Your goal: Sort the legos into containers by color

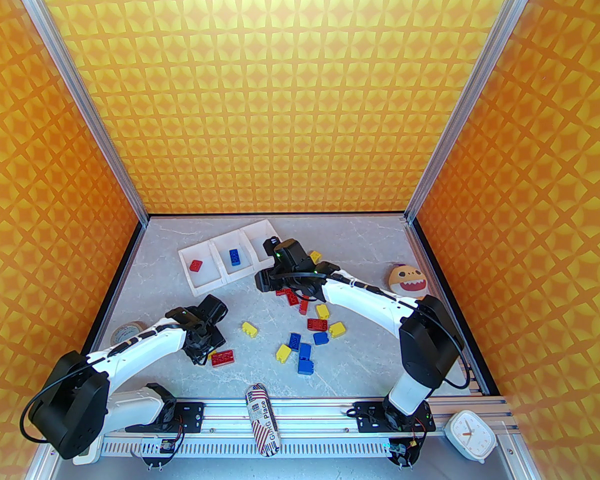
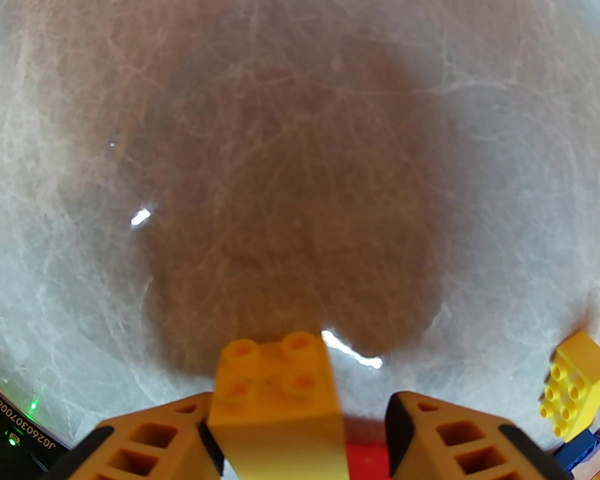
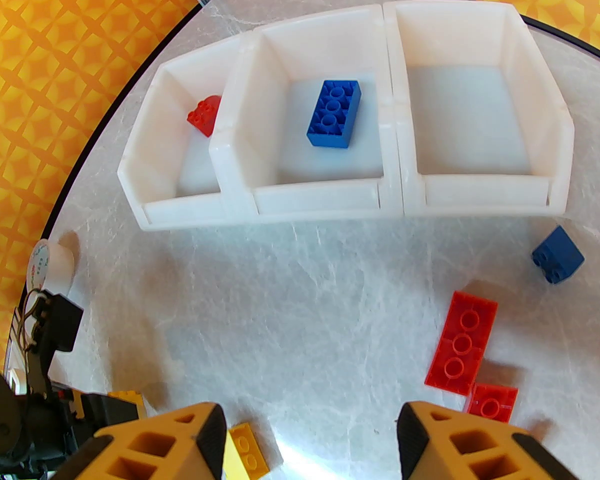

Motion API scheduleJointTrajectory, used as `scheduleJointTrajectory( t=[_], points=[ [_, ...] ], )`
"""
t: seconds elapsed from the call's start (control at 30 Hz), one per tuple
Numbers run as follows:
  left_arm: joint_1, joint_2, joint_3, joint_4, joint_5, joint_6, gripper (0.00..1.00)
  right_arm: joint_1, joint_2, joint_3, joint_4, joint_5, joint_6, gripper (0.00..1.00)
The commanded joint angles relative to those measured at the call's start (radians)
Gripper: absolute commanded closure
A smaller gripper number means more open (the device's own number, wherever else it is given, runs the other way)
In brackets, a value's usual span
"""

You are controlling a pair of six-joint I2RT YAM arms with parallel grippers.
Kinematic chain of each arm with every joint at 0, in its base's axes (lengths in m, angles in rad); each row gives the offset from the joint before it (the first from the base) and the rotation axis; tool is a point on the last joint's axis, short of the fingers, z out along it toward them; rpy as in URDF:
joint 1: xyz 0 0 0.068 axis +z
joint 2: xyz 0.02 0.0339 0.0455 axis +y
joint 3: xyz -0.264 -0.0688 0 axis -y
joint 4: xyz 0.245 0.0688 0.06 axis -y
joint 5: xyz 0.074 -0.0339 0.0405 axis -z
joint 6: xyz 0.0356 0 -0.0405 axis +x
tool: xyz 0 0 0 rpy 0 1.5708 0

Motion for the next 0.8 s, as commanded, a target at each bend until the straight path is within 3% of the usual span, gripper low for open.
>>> scheduleJointTrajectory(
  t=[0.0,0.2,0.53,0.77],
  points=[
    [-0.004,0.022,0.001,0.03,0.009,0.003,0.55,0.006,-0.04,-0.011,-0.011,0.019,0.002,0.39],
    [0.003,0.09,0.106,0.005,-0.011,0.09,0.68,0.006,-0.087,-0.011,-0.04,0.05,0.017,0.39],
    [0.058,0.253,0.518,-0.12,-0.017,0.364,0.71,-0.008,-0.24,-0.037,-0.109,0.174,0.044,0.36],
    [0.092,0.462,0.835,-0.176,-0.017,0.509,0.72,-0.024,-0.356,-0.111,-0.131,0.232,0.069,0.35]
  ],
)
